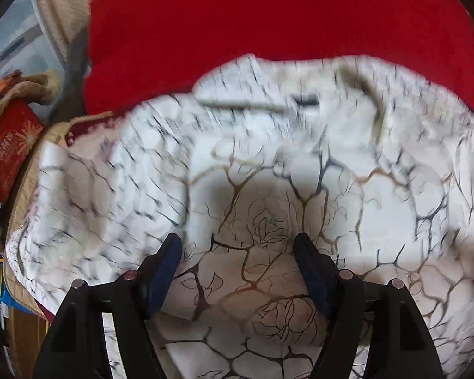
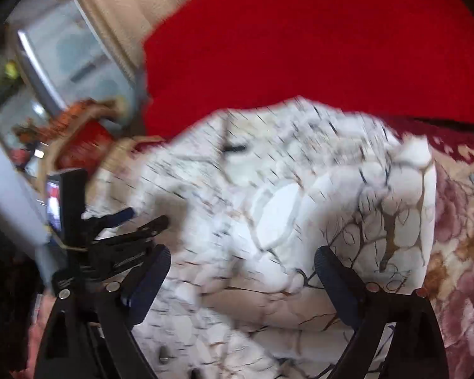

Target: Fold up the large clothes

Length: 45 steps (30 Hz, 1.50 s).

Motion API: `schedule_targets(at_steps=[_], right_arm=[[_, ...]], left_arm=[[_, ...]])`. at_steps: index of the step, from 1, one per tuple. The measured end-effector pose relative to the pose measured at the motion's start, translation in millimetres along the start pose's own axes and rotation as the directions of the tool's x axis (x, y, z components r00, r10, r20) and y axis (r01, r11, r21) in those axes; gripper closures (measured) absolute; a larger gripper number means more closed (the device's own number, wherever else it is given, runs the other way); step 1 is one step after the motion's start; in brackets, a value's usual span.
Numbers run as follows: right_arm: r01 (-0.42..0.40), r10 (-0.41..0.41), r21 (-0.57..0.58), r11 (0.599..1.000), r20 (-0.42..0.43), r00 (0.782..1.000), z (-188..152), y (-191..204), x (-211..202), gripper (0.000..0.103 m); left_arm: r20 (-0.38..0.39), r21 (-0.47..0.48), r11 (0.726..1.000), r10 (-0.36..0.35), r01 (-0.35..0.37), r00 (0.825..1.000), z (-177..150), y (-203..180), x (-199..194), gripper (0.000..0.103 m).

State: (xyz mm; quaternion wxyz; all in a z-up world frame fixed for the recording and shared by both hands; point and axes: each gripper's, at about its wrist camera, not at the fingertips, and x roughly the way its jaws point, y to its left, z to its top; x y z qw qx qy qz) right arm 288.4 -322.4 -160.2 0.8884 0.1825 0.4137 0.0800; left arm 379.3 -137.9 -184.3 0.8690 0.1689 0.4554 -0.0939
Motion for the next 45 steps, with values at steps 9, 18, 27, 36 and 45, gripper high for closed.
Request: schedule_targets(at_steps=[9,18,27,36,45], right_arm=[[0.003,-0.005,0.033,0.999,0.056,0.998,1.1,-13.5,-9.4,0.03],[0.136,-0.139,-0.083,0.987,-0.032,0.99,-11.3,-2.8,13.5,0.029],[0.148,-0.15,-0.091,0.985,-0.015,0.989,-10.0,3.0,24.2,0.024],[0.156,-0.158,-0.113,0.981,-0.008,0.987,-12.3,4.4,21.2,0.023],[0.154,-0.156,-0.108,0.982,-0.01,0.988,-11.5,4.5,20.3,0.023]], left_arm=[[0.272,-0.082,0.997,0.01,0.013,0.962,-2.7,39.7,-66.4,0.028],[0.235,-0.564,0.821,0.261,-0.088,0.936,-51.8,218.0,-78.9,0.017],[0.039,-0.882,0.47,0.171,-0.047,0.984,-149.1,354.6,-28.0,0.017],[0.11,-0.921,0.381,0.046,0.085,0.993,-154.9,379.5,14.3,0.036],[0.168,-0.951,0.266,0.005,0.161,0.986,-169.6,391.0,27.8,0.078]])
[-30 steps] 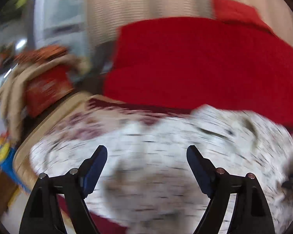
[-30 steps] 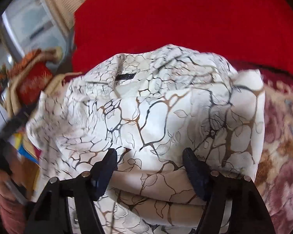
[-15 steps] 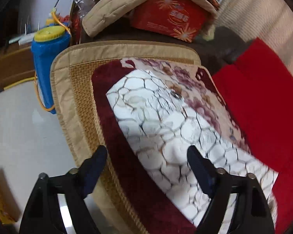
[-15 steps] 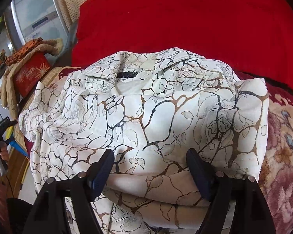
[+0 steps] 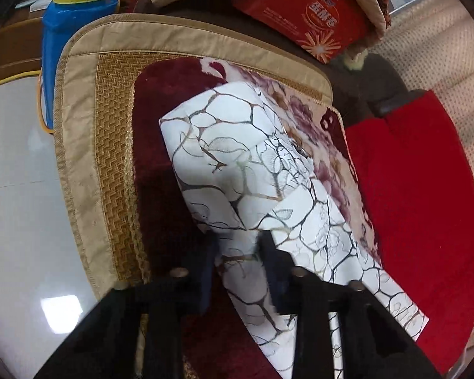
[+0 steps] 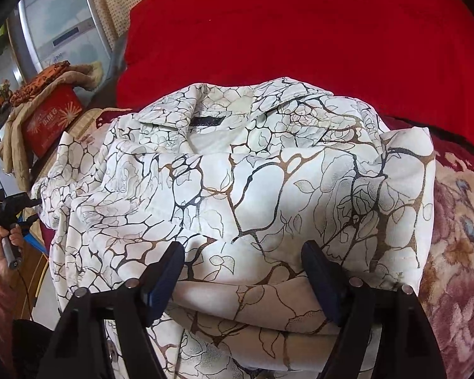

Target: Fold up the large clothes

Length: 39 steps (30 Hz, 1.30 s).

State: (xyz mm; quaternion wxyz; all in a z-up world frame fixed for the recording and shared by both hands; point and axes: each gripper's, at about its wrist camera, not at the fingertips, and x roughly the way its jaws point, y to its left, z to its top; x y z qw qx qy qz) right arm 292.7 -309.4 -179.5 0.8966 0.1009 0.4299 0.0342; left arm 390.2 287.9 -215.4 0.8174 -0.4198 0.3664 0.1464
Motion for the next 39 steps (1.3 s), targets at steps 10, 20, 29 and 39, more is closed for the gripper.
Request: schedule_targets(at_steps=[10,20,29,39], right_arm=[[0.001,-0.001,0.0,1.0,0.001,1.0,0.0,0.0,-0.2,0.023],[-0.073,0.07,0.097,0.993,0.036,0.997,0.9,-11.3,-9.7,0.023],[-0.196,0.167,0.244,0.95,0.136,0.977,1.5,-36.6,-26.4,0.025],[-0.311,0.198,0.41,0.857,0.295,0.935,6.5,-79.9,-51.9,0.024]], left_arm=[[0.035,-0.028,1.0,0.003,-0.002,0.999,-1.0,-7.2,4.7,0.06],[0.224,0.226,0.971,-0.127,0.076,0.966,-16.2,-80.0,-48.8,0.096],[0.159,0.704,0.685,-0.408,0.186,0.899,-142.7,-222.9,-109.9,0.096],[-0.396,0.863,0.178,-0.34,0.472,0.853,-336.1,-301.7,-99.4,0.081]])
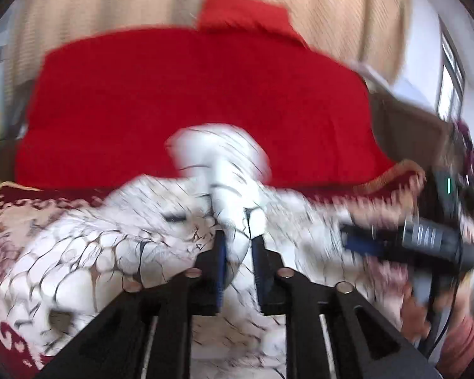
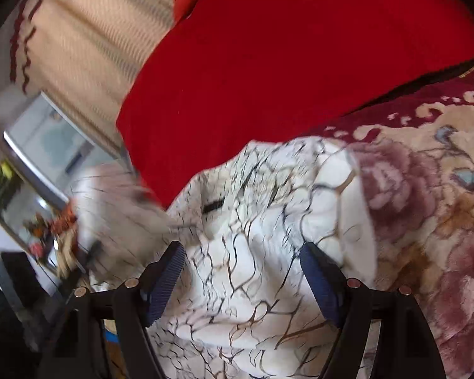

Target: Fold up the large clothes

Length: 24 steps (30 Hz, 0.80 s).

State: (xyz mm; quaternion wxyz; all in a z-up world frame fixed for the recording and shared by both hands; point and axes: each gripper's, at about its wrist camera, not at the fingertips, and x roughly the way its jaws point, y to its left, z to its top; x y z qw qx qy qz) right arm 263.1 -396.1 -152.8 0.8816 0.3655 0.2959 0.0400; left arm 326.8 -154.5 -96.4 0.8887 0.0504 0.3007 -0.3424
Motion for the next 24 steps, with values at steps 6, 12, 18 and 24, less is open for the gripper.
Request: schedule_targets(at_steps=[6,12,18,24], right_arm=[[-0.041,0.043,0.074,0.996,-0.014,0.999,8.5,-10.3,-3.3,0.023],[-0.132,0.136,0.072,0.989,-0.058,0.989,8.9,-0.4,0.6,0.022],[-0.173,0.19,0.128,0.977,-0.139,0.972,6.0,9.0,24.0,0.022],[-0.038,0.044,0.035,0.999,-0.225,0.973,-1.1,25.0,61.4,0.021]], left_arm=[[0.035,-0.084,0.986,-0.138,0.14,0.99,-3.5,33.9,-23.9,0.054],[0.201,-0.194,0.975,-0.069,0.108,0.977,0.7,89.8,-72.7,0.032],[0.09,-0.277,0.951,0.166,-0.135,0.982,-9.4,133.0,-72.8,0.032],[-0.144,-0.282,0.899,0.306,-0.335,0.941,-38.5,168.6,-26.9,0.032]])
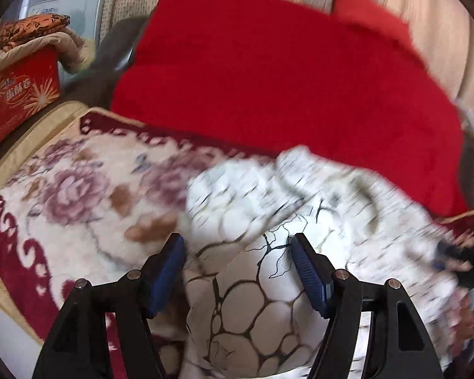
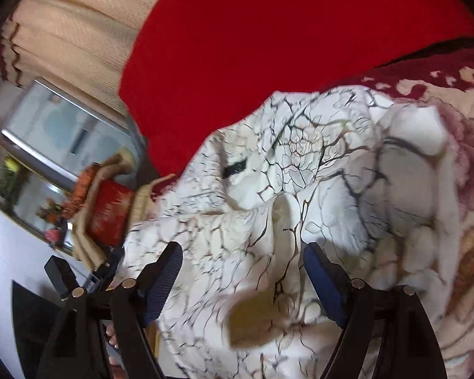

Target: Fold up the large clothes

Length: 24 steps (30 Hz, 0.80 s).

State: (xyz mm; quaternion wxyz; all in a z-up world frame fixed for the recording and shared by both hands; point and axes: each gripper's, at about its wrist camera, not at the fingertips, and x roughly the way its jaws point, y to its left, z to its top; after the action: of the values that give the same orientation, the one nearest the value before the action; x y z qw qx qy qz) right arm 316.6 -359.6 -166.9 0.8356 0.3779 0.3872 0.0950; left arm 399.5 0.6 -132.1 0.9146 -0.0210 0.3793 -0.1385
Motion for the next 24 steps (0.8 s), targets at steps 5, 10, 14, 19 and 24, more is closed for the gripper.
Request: schedule_targets(at_steps=[5,10,14,19,24], right_arm=[[0.022,-0.029,-0.085,0.996,-0.08,0.996,-6.6,16.5,37.2,0.071],[0.113,-0.105,-0.255,0.96,0.044,0.993,-16.0,47.4,26.6,0.096],[0.205,-0.124,-0.287,0.936,0.277,0.953,-8.5,54.9,-24.5,0.097],[0.276,-0.259,-0.09,0.957,0.162,0.952,11.4,-13.0,-14.7,0.092],[0.126,-0.138,0.136,0.983,0.083,0.987,21.5,-54.5,-33.6,0.082]], left_arm=[[-0.039,0.069,0.997,0.035,-0.032,0.999,-5.9,-8.1,10.8,0.032],[0.013,0.085,0.996,0.018,-0.019,1.0,-0.8,-18.5,1.6,0.032],[0.047,0.129,0.992,-0.006,0.0,0.999,1.4,-41.5,-1.5,0.032],[-0.216,0.242,0.967,0.128,-0.074,0.968,-22.3,-66.4,62.4,0.028],[-0.121,0.256,0.961,0.143,-0.108,0.982,-18.9,-70.8,46.5,0.027]])
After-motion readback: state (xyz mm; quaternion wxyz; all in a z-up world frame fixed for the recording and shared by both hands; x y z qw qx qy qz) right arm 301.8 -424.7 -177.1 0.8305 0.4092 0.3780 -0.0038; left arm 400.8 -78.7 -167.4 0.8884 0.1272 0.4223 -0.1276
